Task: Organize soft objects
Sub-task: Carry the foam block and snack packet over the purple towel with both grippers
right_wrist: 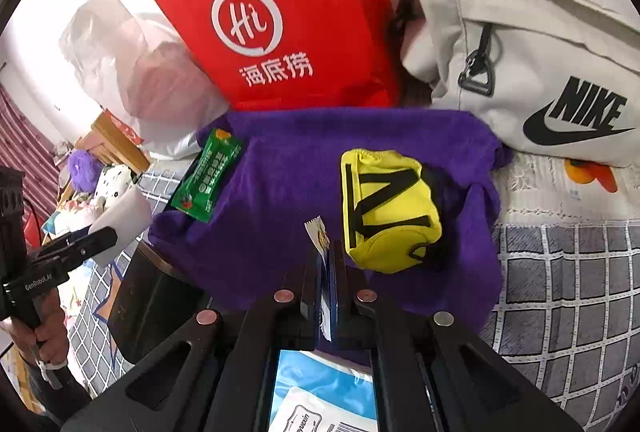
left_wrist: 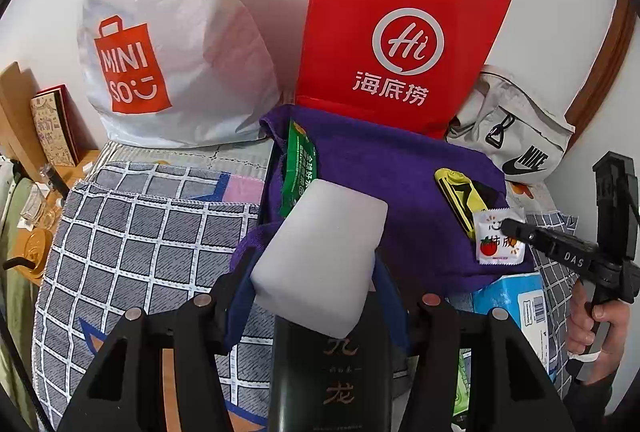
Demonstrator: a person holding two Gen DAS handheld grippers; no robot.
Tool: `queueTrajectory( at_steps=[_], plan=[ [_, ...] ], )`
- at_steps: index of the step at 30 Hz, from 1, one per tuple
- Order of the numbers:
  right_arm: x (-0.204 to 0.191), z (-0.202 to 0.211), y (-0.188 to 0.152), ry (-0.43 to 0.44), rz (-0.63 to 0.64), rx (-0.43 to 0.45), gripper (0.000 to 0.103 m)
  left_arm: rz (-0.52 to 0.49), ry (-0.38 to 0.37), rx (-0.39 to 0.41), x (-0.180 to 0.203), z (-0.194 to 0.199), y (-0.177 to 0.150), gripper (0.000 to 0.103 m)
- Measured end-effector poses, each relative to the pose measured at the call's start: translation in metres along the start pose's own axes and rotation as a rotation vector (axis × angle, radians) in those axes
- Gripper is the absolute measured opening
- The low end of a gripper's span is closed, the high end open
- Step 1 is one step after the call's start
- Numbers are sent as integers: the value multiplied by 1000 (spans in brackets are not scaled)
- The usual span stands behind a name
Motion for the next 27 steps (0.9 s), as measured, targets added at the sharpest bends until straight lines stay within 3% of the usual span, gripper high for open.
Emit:
queueTrajectory(
  at_steps=[20,22,27],
  plan=[
    [18,-13,-3,-9,-23,-63,8,-28,15,-9,9,-13,26,54],
    [21,-11,-3,-11,-24,-60,11,-27,15,-7,10,-15,29,54],
    [24,-4,-2,-44,-12,-46,33,-32,21,-14,15,-22,35,54]
  ],
)
Point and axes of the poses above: each gripper's, at about its wrist camera, not at the fingertips, and z roughly against the way its jaws point, x to its right, y to its top, the point moved 6 cm from there along -z, roughly the way its jaws point, and after that the axes turned 10 degrees about -x, right-handed, at the moved point
